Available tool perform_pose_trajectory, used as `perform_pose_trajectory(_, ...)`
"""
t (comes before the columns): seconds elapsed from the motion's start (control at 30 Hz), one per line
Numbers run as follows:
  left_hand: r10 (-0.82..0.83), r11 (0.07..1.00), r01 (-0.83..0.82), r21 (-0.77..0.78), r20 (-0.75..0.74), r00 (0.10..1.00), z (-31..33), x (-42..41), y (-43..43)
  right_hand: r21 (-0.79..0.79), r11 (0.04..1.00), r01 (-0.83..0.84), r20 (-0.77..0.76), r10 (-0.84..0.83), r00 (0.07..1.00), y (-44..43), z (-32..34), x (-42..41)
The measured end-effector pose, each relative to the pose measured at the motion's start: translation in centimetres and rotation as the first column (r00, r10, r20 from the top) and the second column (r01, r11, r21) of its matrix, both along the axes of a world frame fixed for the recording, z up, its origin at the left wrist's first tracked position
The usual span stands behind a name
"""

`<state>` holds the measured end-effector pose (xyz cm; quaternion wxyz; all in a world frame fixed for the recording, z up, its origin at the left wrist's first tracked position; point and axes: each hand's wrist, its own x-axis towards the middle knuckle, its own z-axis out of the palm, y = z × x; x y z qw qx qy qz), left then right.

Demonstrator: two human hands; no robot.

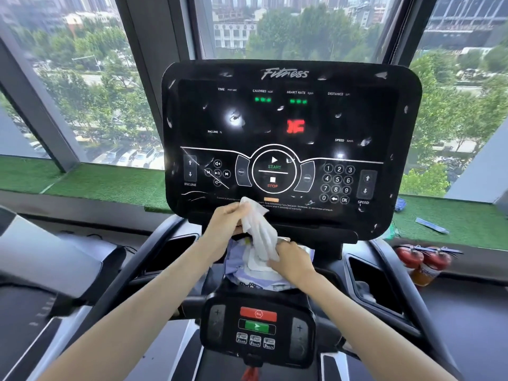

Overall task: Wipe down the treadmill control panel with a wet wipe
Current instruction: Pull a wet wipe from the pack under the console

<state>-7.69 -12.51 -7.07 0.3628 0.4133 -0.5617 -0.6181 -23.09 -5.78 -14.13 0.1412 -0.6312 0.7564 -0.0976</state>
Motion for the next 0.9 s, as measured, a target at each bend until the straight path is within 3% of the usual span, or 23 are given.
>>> perform_pose_trajectory(0.07, 0.073, 0.995, -0.061, 0.084, -0.153, 0.985, 1.3, 0.7, -0.7, 0.000, 1.000, 0.011, 0.016, -0.011, 1.000, 0.0, -0.2, 0.0)
perform_pose_trajectory(0.13, 0.152, 0.984, -0.129, 0.120, -0.213, 0.965, 2.4, 1.7, -1.5, 0.021, 0.999, 0.027, 0.038, -0.028, 0.999, -0.1, -0.5, 0.1)
perform_pose_trajectory(0.23, 0.261, 0.963, -0.251, 0.102, -0.100, 0.960, 2.9, 2.9, -2.3, 0.016, 1.000, -0.001, -0.007, 0.001, 1.000, -0.2, -0.4, 0.0)
perform_pose_trajectory(0.37, 0.366, 0.928, -0.362, 0.090, -0.030, 0.930, 2.0, 4.6, -3.1, -0.120, 0.991, -0.051, -0.028, 0.048, 0.998, 0.2, 0.1, -0.1)
perform_pose_trajectory(0.43, 0.289, 0.957, -0.290, 0.005, 0.075, 0.954, 1.4, 4.8, -3.2, -0.144, 0.984, -0.105, -0.003, 0.106, 0.994, 0.2, 0.1, 0.1)
perform_pose_trajectory(0.5, 0.107, 0.991, -0.080, -0.105, 0.284, 0.953, 0.5, 4.3, -2.8, -0.144, 0.979, -0.145, 0.007, 0.147, 0.989, 0.0, 0.0, 0.6)
perform_pose_trajectory(0.53, 0.000, 0.987, 0.074, -0.146, 0.450, 0.893, -0.2, 3.9, -2.5, -0.137, 0.979, -0.149, 0.000, 0.150, 0.989, -0.1, -0.1, 0.9)
perform_pose_trajectory(0.6, -0.168, 0.931, 0.348, -0.111, 0.717, 0.676, -1.7, 2.9, -1.6, -0.128, 0.983, -0.129, -0.005, 0.130, 0.992, -0.3, -0.3, 1.2)
perform_pose_trajectory(0.7, -0.096, 0.900, 0.421, -0.113, 0.891, 0.444, -3.3, 0.9, -0.2, -0.135, 0.990, -0.051, 0.038, 0.056, 0.998, -0.3, -0.7, 1.0)
perform_pose_trajectory(0.8, 0.081, 0.850, 0.471, -0.237, 0.942, 0.327, -4.1, -1.0, 0.8, -0.134, 0.990, -0.032, 0.054, 0.039, 0.998, -0.1, -1.1, 0.6)
perform_pose_trajectory(0.9, 0.130, 0.820, 0.501, -0.277, 0.942, 0.309, -4.9, -2.2, 1.3, -0.165, 0.986, -0.034, 0.047, 0.043, 0.998, -0.1, -1.5, 0.3)
